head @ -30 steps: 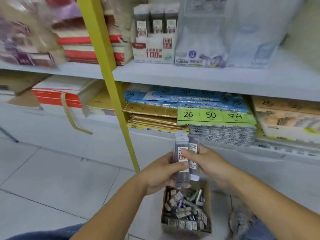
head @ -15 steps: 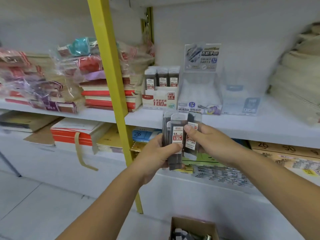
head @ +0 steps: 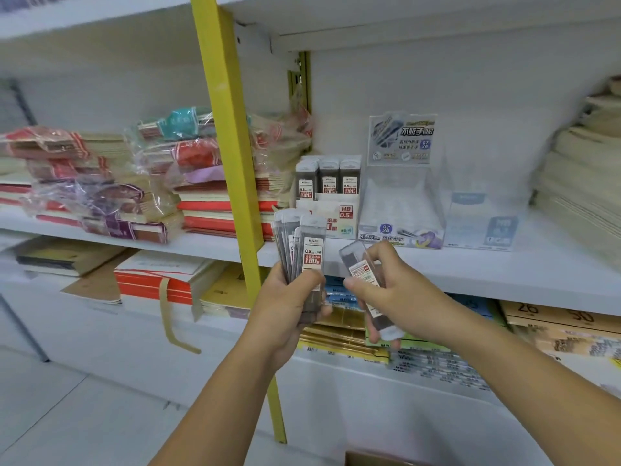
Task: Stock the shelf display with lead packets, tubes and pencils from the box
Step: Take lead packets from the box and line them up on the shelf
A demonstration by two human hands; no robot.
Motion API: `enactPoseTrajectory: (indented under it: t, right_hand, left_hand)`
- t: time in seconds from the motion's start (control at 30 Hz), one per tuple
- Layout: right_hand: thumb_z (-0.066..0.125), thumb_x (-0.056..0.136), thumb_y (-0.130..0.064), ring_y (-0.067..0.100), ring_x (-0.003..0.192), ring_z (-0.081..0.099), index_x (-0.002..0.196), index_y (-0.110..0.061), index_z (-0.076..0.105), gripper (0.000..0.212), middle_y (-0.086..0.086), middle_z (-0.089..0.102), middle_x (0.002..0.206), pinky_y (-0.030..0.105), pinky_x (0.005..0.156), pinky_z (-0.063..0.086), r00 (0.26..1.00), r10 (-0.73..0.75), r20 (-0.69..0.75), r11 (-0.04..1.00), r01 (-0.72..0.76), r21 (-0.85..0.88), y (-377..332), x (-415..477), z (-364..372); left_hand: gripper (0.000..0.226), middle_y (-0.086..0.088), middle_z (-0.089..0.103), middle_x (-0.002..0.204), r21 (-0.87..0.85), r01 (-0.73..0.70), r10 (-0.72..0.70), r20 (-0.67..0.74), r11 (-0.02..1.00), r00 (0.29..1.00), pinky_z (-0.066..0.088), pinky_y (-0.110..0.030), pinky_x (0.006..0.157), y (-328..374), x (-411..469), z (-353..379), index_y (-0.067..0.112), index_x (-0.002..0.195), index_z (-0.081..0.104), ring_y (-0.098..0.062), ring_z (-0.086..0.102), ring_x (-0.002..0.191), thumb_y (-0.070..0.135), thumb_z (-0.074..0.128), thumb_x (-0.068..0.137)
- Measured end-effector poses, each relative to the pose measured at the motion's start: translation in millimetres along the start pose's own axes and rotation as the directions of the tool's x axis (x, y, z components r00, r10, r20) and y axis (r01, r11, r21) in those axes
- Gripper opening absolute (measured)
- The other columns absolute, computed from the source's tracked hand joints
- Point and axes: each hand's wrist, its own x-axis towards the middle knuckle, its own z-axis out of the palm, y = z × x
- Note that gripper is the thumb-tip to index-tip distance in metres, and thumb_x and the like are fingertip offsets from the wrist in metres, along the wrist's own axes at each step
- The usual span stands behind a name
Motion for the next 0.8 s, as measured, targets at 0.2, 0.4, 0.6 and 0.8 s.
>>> enactPoseTrajectory:
  t: [0.2, 0.4, 0.6, 0.8]
  right_hand:
    - [0.069, 0.086, -0.042, 0.031, 0.052, 0.068, 0.089, -0.030, 0.047, 0.025, -0.002, 0.069, 0.080, 0.028, 0.039, 0.046, 0.999, 0.003, 0.039, 1.000, -0.002, -0.029, -7, 2, 3]
    - [0.072, 0.084, -0.036, 0.019, 0.055, 0.067, 0.093, -0.038, 0.064, 0.012, -0.007, 0.071, 0.089, 0.025, 0.044, 0.047, 0.999, -0.043, -0.015, 0.999, 0.042, -0.032, -12, 1, -3]
    - [0.063, 0.091, -0.009, 0.013, 0.075, 0.068, 0.108, -0.024, 0.070, 0.024, 0.003, 0.075, 0.090, 0.023, 0.069, 0.054, 0.964, -0.054, -0.261, 0.951, 0.130, 0.280, -14, 5, -12]
    - [0.072, 0.086, -0.017, -0.006, 0.075, 0.065, 0.091, -0.034, 0.047, 0.031, -0.010, 0.072, 0.081, 0.010, 0.066, 0.047, 0.666, -0.390, -0.637, 0.911, 0.382, -0.159, -59, 44, -45]
  left_hand:
    - [0.046, -0.010, 0.075, 0.094, -0.010, -0.067, 0.068, 0.079, 0.998, 0.995, 0.048, -0.022, 0.047, 9, -4, 7, 0.020, 0.110, 0.066, -0.014, 0.064, 0.065, 0.027, 0.084, 0.069]
    - [0.042, -0.011, 0.076, 0.096, 0.031, -0.102, 0.104, -0.057, 0.994, 0.993, 0.047, -0.021, 0.045, 14, -2, 4, 0.011, 0.113, 0.065, -0.016, 0.065, 0.066, 0.015, 0.084, 0.075]
    - [0.034, -0.001, 0.073, 0.082, -0.048, -0.125, 0.118, -0.132, 0.991, 0.984, 0.048, -0.022, 0.046, 17, 1, -6, 0.017, 0.111, 0.067, -0.009, 0.055, 0.057, 0.015, 0.080, 0.080]
    - [0.027, 0.004, 0.066, 0.073, -0.040, -0.145, 0.137, -0.156, 0.989, 0.978, 0.049, -0.025, 0.049, 23, 15, -14, 0.024, 0.104, 0.068, -0.009, 0.056, 0.058, 0.019, 0.081, 0.081]
